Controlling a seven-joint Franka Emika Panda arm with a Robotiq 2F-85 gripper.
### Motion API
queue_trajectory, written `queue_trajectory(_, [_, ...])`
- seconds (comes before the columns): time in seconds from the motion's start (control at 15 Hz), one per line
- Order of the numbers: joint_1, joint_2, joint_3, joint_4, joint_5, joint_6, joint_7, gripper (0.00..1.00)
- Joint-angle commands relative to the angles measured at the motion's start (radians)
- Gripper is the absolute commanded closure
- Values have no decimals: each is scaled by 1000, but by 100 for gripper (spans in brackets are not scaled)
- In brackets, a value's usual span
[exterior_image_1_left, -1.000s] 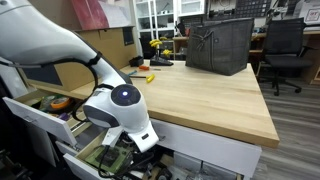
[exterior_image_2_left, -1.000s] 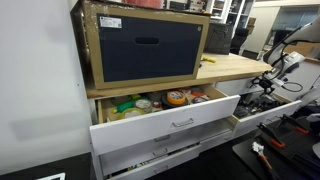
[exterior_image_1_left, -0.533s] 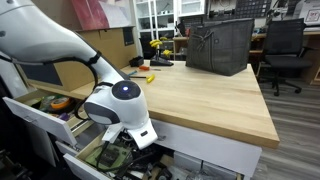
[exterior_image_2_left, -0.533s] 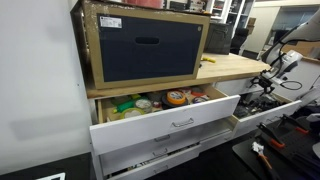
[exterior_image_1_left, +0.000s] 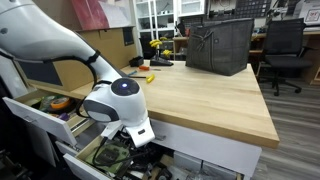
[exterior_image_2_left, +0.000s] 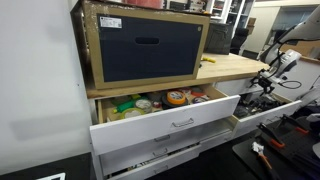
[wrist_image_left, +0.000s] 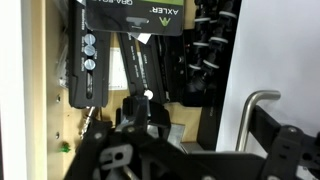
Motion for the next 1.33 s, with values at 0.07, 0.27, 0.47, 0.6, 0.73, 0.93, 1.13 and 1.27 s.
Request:
queue_trajectory(0.07, [104,-6,-108,-64,-79,-89,95,0])
queue_trajectory(0.27, [127,4,-127,-63,-69,-90,129,0])
queue_trajectory(0.47, [137,-3,-135,-70,-65,-92,137,0])
queue_trajectory(0.6, [131,-16,-122,-86,-52,-72,109,0])
queue_trajectory(0.73, [114,-48,-87,-112,4,-2,64,0])
queue_trajectory(0.93, [72,-101,-13,-155,87,90,-69,0])
queue_trajectory(1.13, [-28,-162,130,-218,198,218,-294,0])
queue_trajectory(1.27, [-80,-204,204,-272,264,221,-429,0])
